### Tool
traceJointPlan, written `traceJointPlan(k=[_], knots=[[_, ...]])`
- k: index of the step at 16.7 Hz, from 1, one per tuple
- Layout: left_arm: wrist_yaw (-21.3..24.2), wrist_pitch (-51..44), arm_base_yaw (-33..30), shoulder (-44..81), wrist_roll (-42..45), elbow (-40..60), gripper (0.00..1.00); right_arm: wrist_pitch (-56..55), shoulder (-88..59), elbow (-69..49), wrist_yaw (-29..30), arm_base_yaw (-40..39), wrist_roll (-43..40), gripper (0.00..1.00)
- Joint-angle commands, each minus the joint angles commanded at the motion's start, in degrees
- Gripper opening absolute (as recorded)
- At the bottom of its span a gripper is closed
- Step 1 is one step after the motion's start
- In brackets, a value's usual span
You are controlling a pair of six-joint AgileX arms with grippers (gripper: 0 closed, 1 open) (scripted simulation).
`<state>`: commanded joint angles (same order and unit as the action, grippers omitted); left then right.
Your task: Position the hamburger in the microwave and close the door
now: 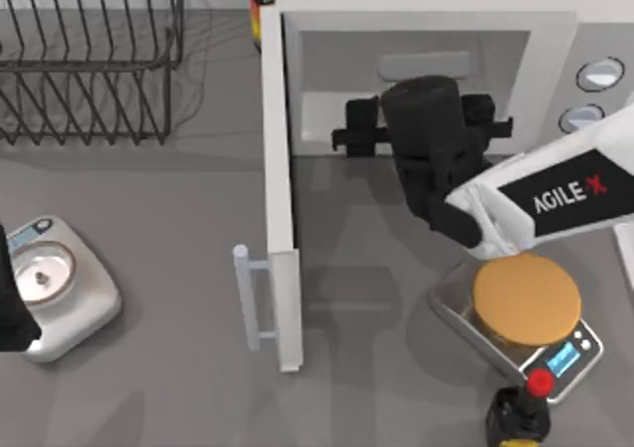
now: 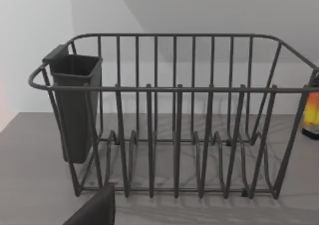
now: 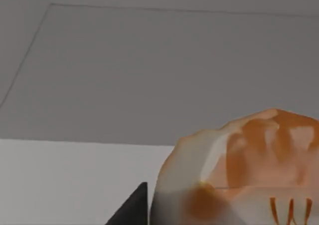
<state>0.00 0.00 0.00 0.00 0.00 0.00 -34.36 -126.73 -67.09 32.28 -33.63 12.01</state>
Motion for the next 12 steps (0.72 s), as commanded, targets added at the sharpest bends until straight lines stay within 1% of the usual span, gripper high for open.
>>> traceJointPlan(k=[2,8,10,12], knots=[[0.0,0.0,0.0,0.0,0.0,0.0,1.0,-2.0,-1.3,-0.1,0.9,-0.3,2.1,0.0],[0.0,0.0,0.0,0.0,0.0,0.0,1.0,-2.0,-1.3,0.0,0.8,0.1,2.3,0.0],[0.0,0.0,0.0,0.0,0.0,0.0,1.0,-1.0,-2.8,-2.0,0.4,0.6,2.0,0.0],[0.0,0.0,0.0,0.0,0.0,0.0,1.0,0.8,-5.5,-6.4,-0.4,1.5,1.5,0.0]])
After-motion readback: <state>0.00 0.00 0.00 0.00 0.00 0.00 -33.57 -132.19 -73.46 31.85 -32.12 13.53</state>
